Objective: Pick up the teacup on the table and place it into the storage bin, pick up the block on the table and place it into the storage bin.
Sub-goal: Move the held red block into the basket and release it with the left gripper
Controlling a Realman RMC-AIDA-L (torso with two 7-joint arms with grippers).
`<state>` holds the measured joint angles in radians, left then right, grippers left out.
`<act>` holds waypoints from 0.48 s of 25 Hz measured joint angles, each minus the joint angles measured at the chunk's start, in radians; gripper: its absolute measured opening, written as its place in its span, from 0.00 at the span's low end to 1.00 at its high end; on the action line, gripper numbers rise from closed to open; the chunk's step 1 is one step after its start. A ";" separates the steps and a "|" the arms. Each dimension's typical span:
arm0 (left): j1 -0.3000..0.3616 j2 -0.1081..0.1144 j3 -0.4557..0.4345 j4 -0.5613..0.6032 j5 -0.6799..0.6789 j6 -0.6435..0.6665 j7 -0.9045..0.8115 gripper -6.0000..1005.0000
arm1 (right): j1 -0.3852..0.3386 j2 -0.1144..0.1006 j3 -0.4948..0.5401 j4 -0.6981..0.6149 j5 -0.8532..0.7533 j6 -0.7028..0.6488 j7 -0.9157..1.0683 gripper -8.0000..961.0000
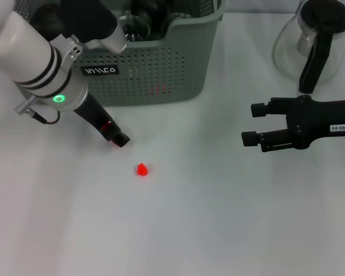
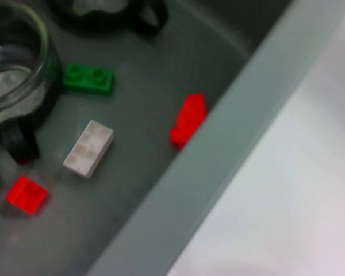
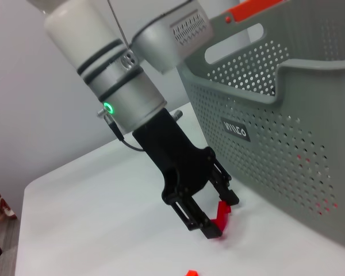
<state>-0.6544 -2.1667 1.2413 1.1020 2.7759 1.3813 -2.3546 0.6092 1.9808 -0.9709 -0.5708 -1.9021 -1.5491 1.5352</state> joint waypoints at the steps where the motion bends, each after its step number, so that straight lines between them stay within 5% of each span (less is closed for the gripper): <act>1: 0.001 0.001 -0.004 0.023 -0.001 0.026 0.002 0.67 | -0.001 0.000 0.000 0.000 0.001 0.000 0.000 0.95; 4: 0.004 0.004 -0.043 0.143 -0.019 0.186 0.010 0.66 | -0.002 -0.003 0.000 0.000 0.001 0.000 -0.001 0.95; 8: -0.041 0.012 -0.283 0.293 -0.158 0.502 0.051 0.69 | 0.001 -0.004 0.000 -0.002 0.000 0.000 -0.001 0.95; 10: -0.078 0.035 -0.444 0.308 -0.269 0.615 0.056 0.70 | 0.001 -0.002 0.000 -0.006 0.000 0.000 -0.004 0.95; 12: -0.101 0.083 -0.568 0.299 -0.406 0.672 0.026 0.71 | 0.002 0.001 0.000 -0.008 -0.002 -0.001 -0.008 0.95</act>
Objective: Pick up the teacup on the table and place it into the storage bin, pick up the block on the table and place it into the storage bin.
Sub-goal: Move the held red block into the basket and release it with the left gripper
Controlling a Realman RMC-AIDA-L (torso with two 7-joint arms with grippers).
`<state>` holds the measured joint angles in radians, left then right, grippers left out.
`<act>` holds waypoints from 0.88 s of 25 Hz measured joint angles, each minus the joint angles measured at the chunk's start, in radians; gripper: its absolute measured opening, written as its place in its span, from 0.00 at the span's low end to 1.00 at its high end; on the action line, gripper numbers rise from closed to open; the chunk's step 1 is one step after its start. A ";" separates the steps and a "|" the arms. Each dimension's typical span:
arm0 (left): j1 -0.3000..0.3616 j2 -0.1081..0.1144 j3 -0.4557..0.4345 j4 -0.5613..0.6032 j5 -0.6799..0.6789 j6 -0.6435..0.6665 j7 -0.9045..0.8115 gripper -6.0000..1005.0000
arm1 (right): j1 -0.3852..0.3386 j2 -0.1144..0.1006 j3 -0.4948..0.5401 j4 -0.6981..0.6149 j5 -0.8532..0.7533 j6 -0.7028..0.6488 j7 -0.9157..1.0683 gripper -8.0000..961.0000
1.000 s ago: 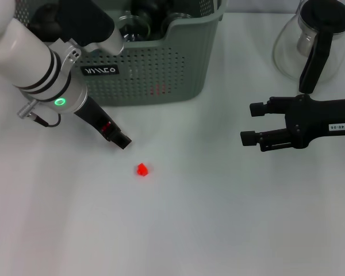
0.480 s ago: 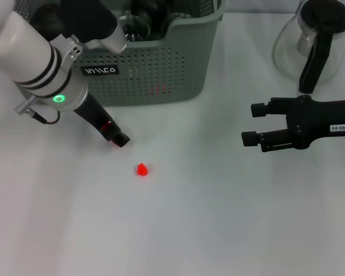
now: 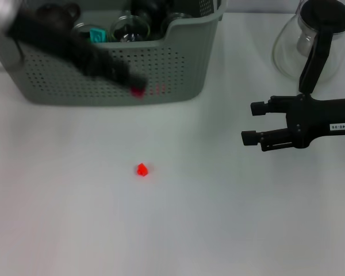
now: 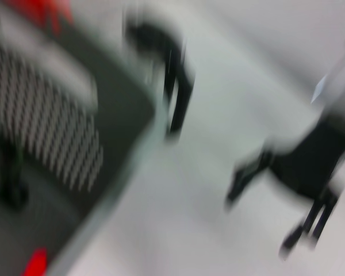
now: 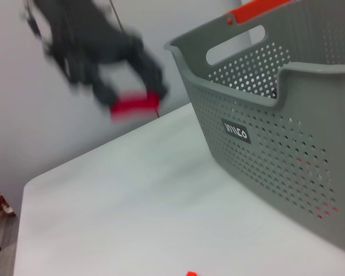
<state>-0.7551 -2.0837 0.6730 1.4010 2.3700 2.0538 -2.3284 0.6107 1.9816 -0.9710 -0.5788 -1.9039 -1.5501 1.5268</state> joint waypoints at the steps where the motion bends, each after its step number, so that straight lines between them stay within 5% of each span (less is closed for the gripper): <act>1: -0.003 0.026 -0.019 -0.009 -0.040 -0.005 -0.016 0.71 | 0.001 0.001 0.000 0.000 -0.001 -0.002 -0.001 0.95; 7: -0.038 0.212 -0.075 -0.200 -0.163 -0.229 -0.067 0.74 | 0.002 -0.001 0.000 -0.001 -0.001 -0.017 -0.001 0.95; 9: -0.051 0.245 -0.065 -0.286 -0.152 -0.296 -0.058 0.76 | 0.002 0.001 0.000 -0.001 -0.001 -0.020 -0.002 0.95; 11: -0.056 0.257 -0.052 -0.347 -0.125 -0.374 -0.046 0.77 | 0.004 0.004 -0.002 -0.001 -0.001 -0.020 -0.004 0.95; 15: -0.055 0.239 -0.009 -0.359 -0.048 -0.490 -0.041 0.79 | 0.006 0.006 -0.004 -0.001 -0.002 -0.020 -0.006 0.95; 22: -0.058 0.225 0.012 -0.314 -0.015 -0.505 -0.038 0.82 | 0.007 0.002 -0.001 -0.001 -0.001 -0.023 -0.007 0.95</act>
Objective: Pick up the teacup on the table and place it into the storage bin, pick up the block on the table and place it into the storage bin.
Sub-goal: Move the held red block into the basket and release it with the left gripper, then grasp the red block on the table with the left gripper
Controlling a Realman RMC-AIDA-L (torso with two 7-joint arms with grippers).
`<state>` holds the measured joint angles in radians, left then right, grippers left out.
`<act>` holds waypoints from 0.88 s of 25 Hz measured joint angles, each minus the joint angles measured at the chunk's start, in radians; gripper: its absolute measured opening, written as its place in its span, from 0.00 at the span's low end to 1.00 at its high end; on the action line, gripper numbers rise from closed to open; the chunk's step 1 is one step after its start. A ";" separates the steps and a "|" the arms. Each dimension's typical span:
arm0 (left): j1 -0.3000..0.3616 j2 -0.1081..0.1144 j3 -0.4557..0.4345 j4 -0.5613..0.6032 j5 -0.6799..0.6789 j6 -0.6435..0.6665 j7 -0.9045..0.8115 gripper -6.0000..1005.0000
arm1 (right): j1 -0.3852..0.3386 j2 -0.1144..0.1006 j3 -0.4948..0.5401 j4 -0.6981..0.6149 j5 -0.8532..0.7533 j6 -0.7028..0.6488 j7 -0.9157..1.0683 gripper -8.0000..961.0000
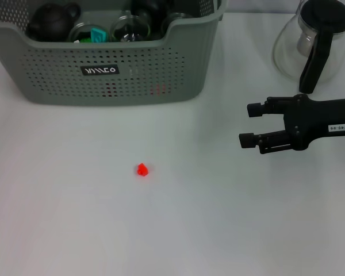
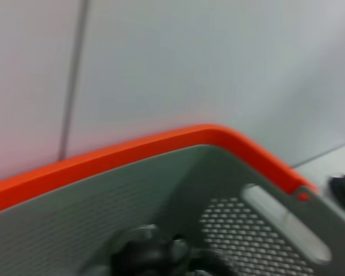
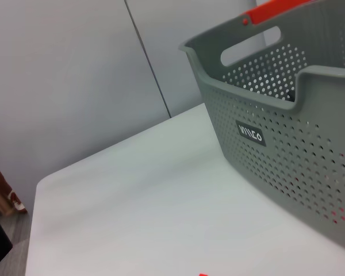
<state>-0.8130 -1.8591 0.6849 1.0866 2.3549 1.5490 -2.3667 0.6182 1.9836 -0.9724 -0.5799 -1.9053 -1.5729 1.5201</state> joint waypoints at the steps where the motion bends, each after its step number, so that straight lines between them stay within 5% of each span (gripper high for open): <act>1: 0.000 -0.001 -0.001 0.022 -0.019 0.039 0.019 0.85 | 0.000 -0.001 0.001 0.000 0.000 -0.001 0.000 0.95; 5: -0.003 -0.034 0.007 0.137 -0.107 0.287 0.156 0.93 | 0.000 -0.004 0.001 0.000 0.001 0.000 0.004 0.95; 10: 0.048 -0.153 0.121 0.332 -0.088 0.439 0.245 0.96 | 0.000 -0.003 0.009 0.002 0.003 0.008 0.009 0.95; 12: 0.108 -0.203 0.237 0.424 -0.077 0.444 0.277 0.96 | -0.001 -0.003 0.024 0.006 0.001 0.009 0.011 0.95; 13: 0.108 -0.203 0.237 0.424 -0.077 0.444 0.277 0.96 | -0.002 -0.003 0.030 0.007 0.001 0.011 0.013 0.95; 15: 0.175 -0.265 0.383 0.505 -0.035 0.425 0.290 0.96 | -0.006 -0.004 0.040 0.008 0.001 0.015 0.020 0.95; 19: 0.204 -0.311 0.548 0.488 0.098 0.353 0.253 0.96 | -0.010 -0.004 0.052 0.009 0.000 0.023 0.023 0.95; 22: 0.198 -0.308 0.751 0.401 0.193 0.207 0.079 0.96 | -0.011 -0.001 0.054 0.009 0.000 0.029 0.021 0.95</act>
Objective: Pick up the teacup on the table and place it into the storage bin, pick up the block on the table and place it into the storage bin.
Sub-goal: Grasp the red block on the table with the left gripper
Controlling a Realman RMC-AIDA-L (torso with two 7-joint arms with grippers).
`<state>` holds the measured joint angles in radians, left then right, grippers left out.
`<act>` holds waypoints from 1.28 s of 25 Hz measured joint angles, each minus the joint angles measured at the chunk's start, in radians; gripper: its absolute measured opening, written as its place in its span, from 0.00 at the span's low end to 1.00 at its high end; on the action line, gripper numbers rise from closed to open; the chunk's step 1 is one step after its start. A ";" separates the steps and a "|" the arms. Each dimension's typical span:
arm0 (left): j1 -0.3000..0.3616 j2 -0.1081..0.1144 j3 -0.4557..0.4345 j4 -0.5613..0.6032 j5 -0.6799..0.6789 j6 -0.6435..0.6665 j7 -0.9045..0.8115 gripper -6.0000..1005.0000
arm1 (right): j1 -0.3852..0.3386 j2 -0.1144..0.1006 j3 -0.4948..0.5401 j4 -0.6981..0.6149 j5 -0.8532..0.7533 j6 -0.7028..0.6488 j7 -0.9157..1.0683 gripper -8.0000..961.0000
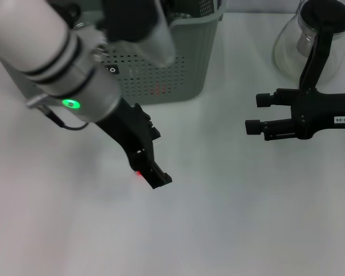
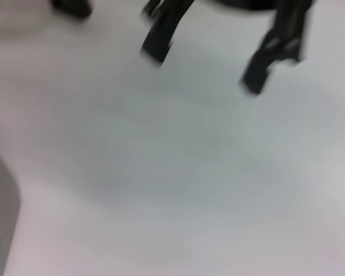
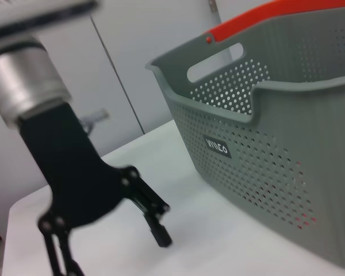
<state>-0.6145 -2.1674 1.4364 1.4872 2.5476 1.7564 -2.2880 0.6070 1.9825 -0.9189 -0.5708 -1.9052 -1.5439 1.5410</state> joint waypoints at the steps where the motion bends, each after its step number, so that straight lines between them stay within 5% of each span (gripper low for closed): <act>1: -0.008 0.000 0.031 -0.017 0.023 -0.023 -0.039 0.96 | 0.000 0.003 0.000 0.000 0.000 0.002 0.000 0.95; 12: -0.057 -0.005 0.190 -0.170 0.192 -0.158 -0.276 0.95 | 0.000 0.004 0.000 0.000 0.000 0.003 -0.005 0.95; 23: -0.049 -0.009 0.325 -0.219 0.199 -0.255 -0.384 0.94 | -0.006 0.004 0.000 0.000 0.000 0.004 -0.004 0.95; 32: -0.039 -0.008 0.346 -0.227 0.203 -0.282 -0.417 0.93 | -0.012 0.004 0.000 0.000 0.000 0.003 -0.007 0.95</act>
<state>-0.6535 -2.1757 1.7825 1.2601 2.7506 1.4743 -2.7053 0.5951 1.9865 -0.9188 -0.5706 -1.9052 -1.5406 1.5337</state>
